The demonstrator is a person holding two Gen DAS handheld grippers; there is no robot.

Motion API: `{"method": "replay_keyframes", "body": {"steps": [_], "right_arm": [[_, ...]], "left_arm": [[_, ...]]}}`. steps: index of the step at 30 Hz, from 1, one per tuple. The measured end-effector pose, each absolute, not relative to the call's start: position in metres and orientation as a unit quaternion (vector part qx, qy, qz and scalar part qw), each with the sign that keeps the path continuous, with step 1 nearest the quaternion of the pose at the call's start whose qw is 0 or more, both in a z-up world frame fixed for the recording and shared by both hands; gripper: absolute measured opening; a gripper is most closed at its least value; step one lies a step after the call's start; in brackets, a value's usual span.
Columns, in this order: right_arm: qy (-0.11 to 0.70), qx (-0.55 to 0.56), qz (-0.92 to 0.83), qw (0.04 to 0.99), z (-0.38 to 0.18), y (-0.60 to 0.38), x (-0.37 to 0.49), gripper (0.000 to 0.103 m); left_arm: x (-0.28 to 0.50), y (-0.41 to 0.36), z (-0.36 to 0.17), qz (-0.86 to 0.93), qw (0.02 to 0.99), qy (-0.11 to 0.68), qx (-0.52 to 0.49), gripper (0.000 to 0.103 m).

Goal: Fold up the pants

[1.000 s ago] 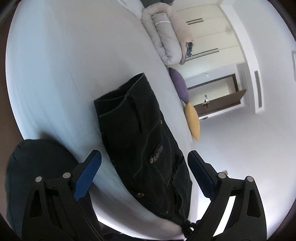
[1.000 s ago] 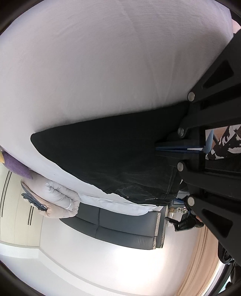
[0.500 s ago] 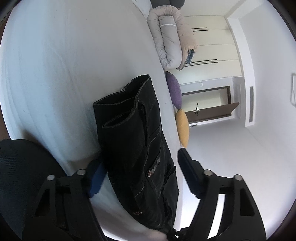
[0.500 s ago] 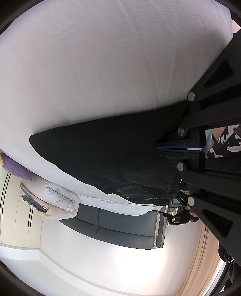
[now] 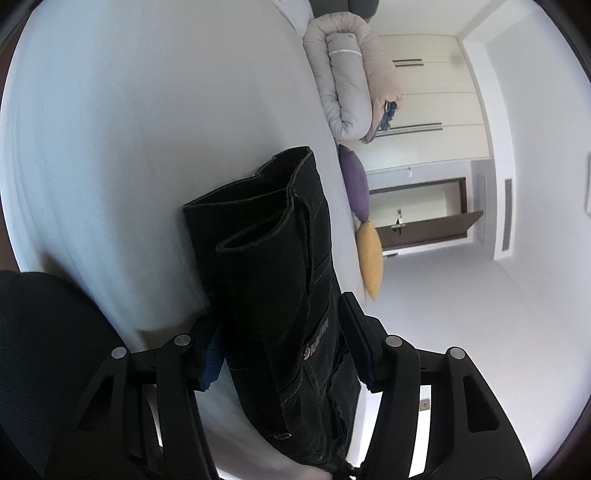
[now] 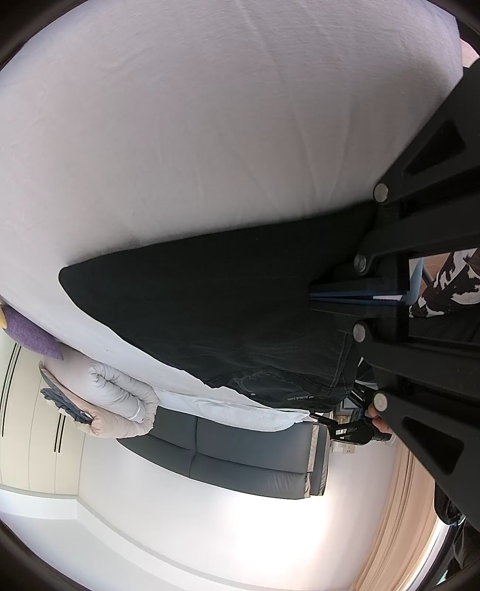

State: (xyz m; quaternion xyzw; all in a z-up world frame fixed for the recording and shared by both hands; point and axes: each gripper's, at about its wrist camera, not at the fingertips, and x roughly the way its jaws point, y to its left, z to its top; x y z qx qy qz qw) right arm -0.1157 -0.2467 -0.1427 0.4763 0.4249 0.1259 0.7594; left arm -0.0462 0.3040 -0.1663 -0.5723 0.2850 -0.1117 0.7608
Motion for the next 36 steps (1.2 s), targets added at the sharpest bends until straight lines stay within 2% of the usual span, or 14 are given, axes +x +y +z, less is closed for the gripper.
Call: {"method": "replay_keyframes", "body": {"steps": [2,3,12,13,14,16,17,22,24,25,29,34,36], "right_arm": [[0.425,0.476,0.126,0.760,-0.142,-0.246,-0.116,0.000],[0.425,0.475,0.126,0.760,-0.142,-0.246,-0.115,0.000],[0.431,0.453,0.121,0.771,-0.125,-0.242,-0.115,0.002],[0.430,0.448,0.121,0.774,-0.119,-0.241,-0.114,0.011],[0.425,0.442,0.125,0.780,-0.110,-0.239,-0.114,0.026],[0.418,0.430,0.134,0.789,-0.093,-0.234,-0.110,0.038],[0.416,0.423,0.140,0.793,-0.085,-0.231,-0.106,0.040],[0.432,0.372,0.178,0.802,-0.053,-0.197,-0.055,0.040],[0.446,0.353,0.195,0.799,-0.051,-0.179,-0.024,0.030],[0.454,0.340,0.204,0.798,-0.051,-0.168,-0.007,0.022],[0.488,0.337,0.221,0.774,-0.072,-0.136,0.053,0.012],[0.530,0.343,0.209,0.747,-0.108,-0.111,0.099,0.011],[0.554,0.320,0.186,0.746,-0.124,-0.104,0.106,0.000]], "left_arm": [[-0.043,0.306,-0.167,-0.117,0.753,0.280,-0.584,0.047],[-0.041,0.307,-0.167,-0.116,0.752,0.280,-0.586,0.032],[-0.034,0.309,-0.165,-0.113,0.762,0.278,-0.573,0.021],[-0.033,0.308,-0.163,-0.111,0.766,0.278,-0.569,0.019],[-0.033,0.308,-0.162,-0.111,0.768,0.278,-0.566,0.017],[-0.030,0.306,-0.156,-0.109,0.776,0.277,-0.557,0.016],[-0.028,0.304,-0.151,-0.108,0.782,0.276,-0.548,0.016],[-0.021,0.296,-0.131,-0.106,0.809,0.277,-0.508,0.014],[-0.019,0.293,-0.125,-0.104,0.816,0.279,-0.496,0.014],[-0.019,0.291,-0.122,-0.103,0.819,0.280,-0.491,0.013],[-0.018,0.282,-0.103,-0.104,0.842,0.279,-0.450,0.012],[-0.013,0.261,-0.068,-0.115,0.876,0.278,-0.378,0.011],[-0.009,0.251,-0.057,-0.116,0.886,0.279,-0.353,0.010]]}}
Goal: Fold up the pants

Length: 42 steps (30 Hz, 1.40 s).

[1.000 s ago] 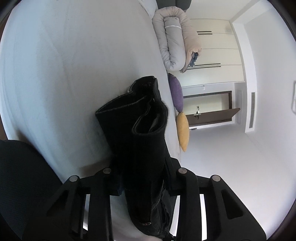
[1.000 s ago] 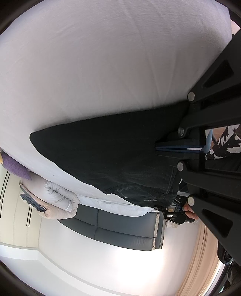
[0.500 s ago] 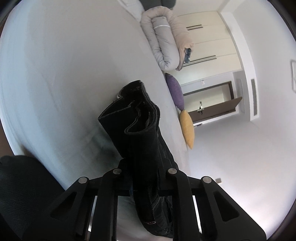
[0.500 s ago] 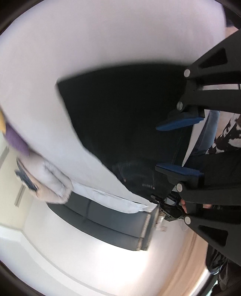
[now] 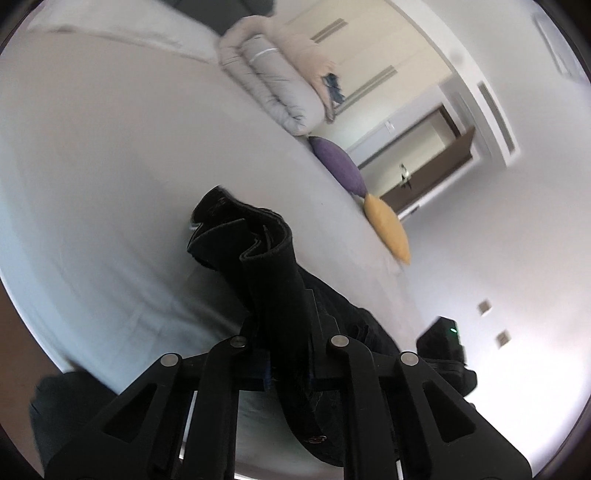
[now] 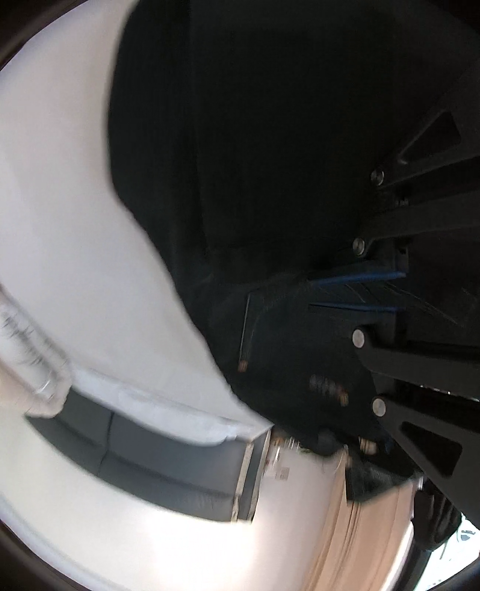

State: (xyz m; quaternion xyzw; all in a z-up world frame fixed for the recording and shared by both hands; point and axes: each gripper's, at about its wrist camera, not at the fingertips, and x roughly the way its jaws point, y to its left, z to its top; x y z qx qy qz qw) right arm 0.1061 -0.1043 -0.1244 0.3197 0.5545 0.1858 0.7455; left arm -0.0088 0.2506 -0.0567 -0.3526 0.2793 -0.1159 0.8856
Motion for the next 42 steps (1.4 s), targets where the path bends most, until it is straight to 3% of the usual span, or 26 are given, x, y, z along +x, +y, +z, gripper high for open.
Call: {"method": "replay_keyframes", "body": {"steps": [7,11,12,14,16,19,22,23,27,31,34,36,37,38,42], "right_arm": [[0.530,0.311,0.177,0.769,-0.135,-0.102,0.097,0.000],[0.507,0.383,0.207,0.744,-0.134,-0.120,0.087,0.002],[0.496,0.415,0.221,0.730,-0.135,-0.131,0.078,0.008],[0.461,0.464,0.250,0.714,-0.130,-0.157,0.062,0.039],[0.421,0.506,0.255,0.708,-0.125,-0.192,0.043,0.054],[0.369,0.565,0.246,0.696,-0.125,-0.246,0.015,0.065],[0.358,0.561,0.238,0.707,-0.120,-0.269,-0.006,0.082],[0.358,0.559,0.245,0.707,-0.120,-0.272,-0.012,0.083],[0.374,0.535,0.246,0.716,-0.120,-0.274,-0.028,0.083],[0.416,0.495,0.223,0.729,-0.116,-0.268,-0.024,0.079],[0.440,0.472,0.213,0.734,-0.118,-0.265,-0.007,0.064],[0.459,0.450,0.194,0.741,-0.120,-0.262,-0.006,0.043],[0.464,0.443,0.184,0.745,-0.123,-0.260,-0.008,0.024],[0.465,0.443,0.176,0.746,-0.126,-0.264,-0.011,0.017],[0.457,0.430,0.164,0.761,-0.119,-0.270,-0.017,0.014]], "left_arm": [[-0.003,0.202,-0.023,-0.140,0.910,0.278,-0.273,0.009],[0.006,0.146,0.006,-0.174,0.923,0.273,-0.209,0.008],[0.007,0.128,0.012,-0.185,0.926,0.271,-0.185,0.008],[0.005,0.086,0.021,-0.210,0.931,0.269,-0.130,0.008],[0.002,0.035,0.020,-0.236,0.931,0.273,-0.056,0.008],[-0.015,-0.050,-0.004,-0.259,0.920,0.280,0.093,0.008],[-0.041,-0.116,-0.042,-0.285,0.889,0.283,0.220,0.008],[-0.053,-0.133,-0.055,-0.289,0.878,0.279,0.261,0.008],[-0.090,-0.181,-0.087,-0.262,0.851,0.236,0.390,0.008],[-0.101,-0.199,-0.088,-0.254,0.841,0.218,0.425,0.009],[-0.115,-0.206,-0.093,-0.246,0.839,0.210,0.438,0.009],[-0.122,-0.209,-0.095,-0.244,0.839,0.211,0.438,0.009],[-0.129,-0.207,-0.096,-0.244,0.840,0.212,0.437,0.009],[-0.131,-0.211,-0.095,-0.247,0.839,0.214,0.434,0.009],[-0.134,-0.212,-0.092,-0.266,0.842,0.220,0.414,0.009]]}}
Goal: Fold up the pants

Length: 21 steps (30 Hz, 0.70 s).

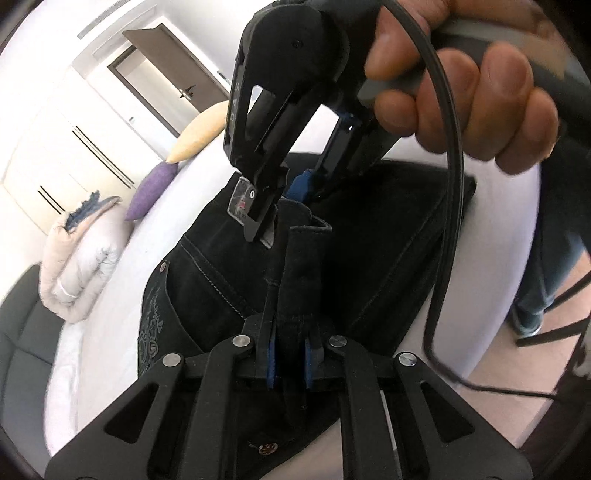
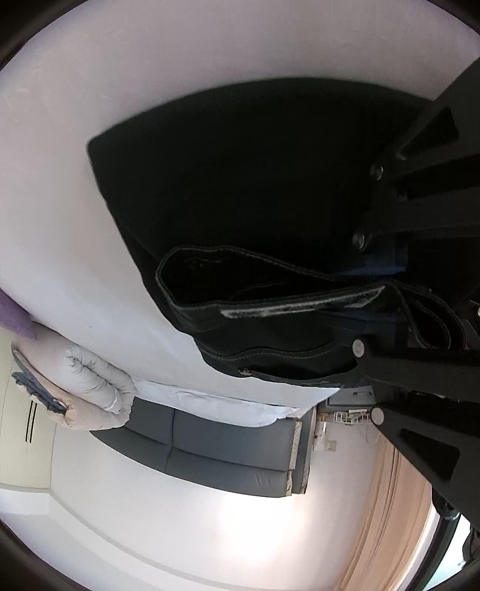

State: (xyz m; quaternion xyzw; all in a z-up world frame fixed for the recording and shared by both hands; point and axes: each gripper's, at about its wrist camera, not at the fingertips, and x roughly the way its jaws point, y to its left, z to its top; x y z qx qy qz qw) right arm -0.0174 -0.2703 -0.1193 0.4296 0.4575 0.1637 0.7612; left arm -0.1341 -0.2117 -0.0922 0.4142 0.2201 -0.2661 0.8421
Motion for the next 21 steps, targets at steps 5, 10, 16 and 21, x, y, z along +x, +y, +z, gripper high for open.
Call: {"method": "replay_keyframes", "body": {"steps": [5,10,16,21], "right_arm": [[0.449,0.411,0.156,0.778,-0.104,-0.276,-0.020,0.013],[0.436,0.412,0.149,0.786,-0.096,-0.294,-0.029,0.013],[0.430,0.429,0.145,0.781,-0.101,-0.308,-0.031,0.013],[0.421,0.441,0.147,0.779,-0.104,-0.315,-0.035,0.013]], "left_arm": [[-0.133,-0.222,-0.081,-0.297,0.845,0.236,0.377,0.009],[-0.143,-0.242,-0.076,-0.320,0.839,0.231,0.375,0.009],[-0.128,-0.247,-0.075,-0.338,0.828,0.232,0.383,0.009],[-0.138,-0.250,-0.073,-0.347,0.823,0.232,0.385,0.009]]}}
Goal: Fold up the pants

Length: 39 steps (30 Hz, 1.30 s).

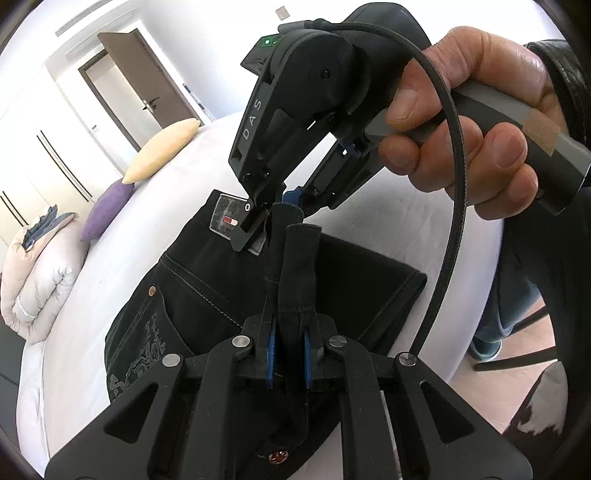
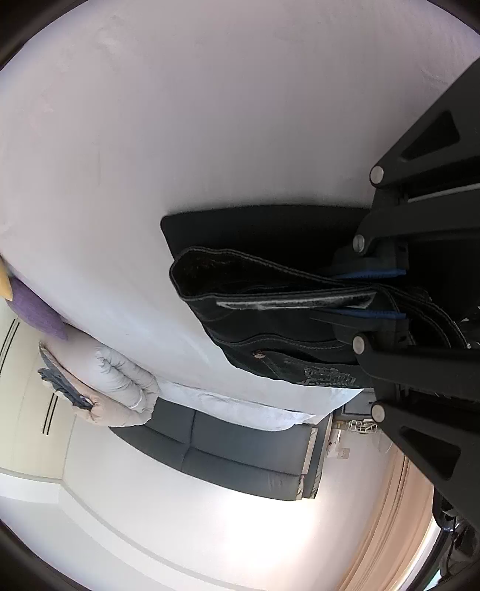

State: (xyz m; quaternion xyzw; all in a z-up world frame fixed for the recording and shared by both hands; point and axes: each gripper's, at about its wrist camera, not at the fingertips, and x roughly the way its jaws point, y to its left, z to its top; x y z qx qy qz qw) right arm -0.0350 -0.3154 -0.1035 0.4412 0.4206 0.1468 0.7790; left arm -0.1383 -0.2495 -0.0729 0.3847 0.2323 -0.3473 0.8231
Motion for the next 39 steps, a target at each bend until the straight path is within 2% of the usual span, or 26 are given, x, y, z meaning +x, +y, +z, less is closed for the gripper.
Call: {"method": "replay_keyframes", "body": {"steps": [14,16,21,28,30,32,33,37,39], "right_arm": [[0.405,0.481,0.145,0.764,-0.130,-0.329,-0.050,0.011],[0.403,0.487,0.149,0.760,-0.133,-0.331,-0.050,0.011],[0.393,0.500,0.151,0.757,-0.132,-0.333,-0.054,0.016],[0.374,0.489,0.095,0.782,-0.105,-0.344,-0.086,0.026],[0.367,0.475,0.117,0.791,-0.089,-0.334,-0.090,0.023],[0.375,0.450,0.135,0.799,-0.078,-0.318,-0.086,0.012],[0.383,0.439,0.142,0.800,-0.077,-0.311,-0.082,0.011],[0.424,0.421,0.130,0.791,-0.095,-0.295,-0.063,0.007],[0.438,0.430,0.100,0.783,-0.111,-0.302,-0.059,0.000]], "left_arm": [[-0.143,-0.249,-0.064,-0.343,0.820,0.223,0.401,0.009],[-0.148,-0.252,-0.067,-0.336,0.822,0.215,0.405,0.012],[-0.156,-0.232,-0.048,-0.352,0.830,0.226,0.370,0.018],[-0.164,-0.166,-0.001,-0.362,0.859,0.225,0.282,0.019],[-0.140,-0.147,0.008,-0.343,0.871,0.249,0.247,0.019],[-0.104,-0.130,0.012,-0.329,0.876,0.289,0.203,0.018],[-0.086,-0.122,0.012,-0.321,0.877,0.307,0.184,0.018],[-0.007,-0.103,0.001,-0.293,0.868,0.380,0.129,0.018],[0.023,-0.099,-0.016,-0.283,0.853,0.422,0.116,0.018]]}}
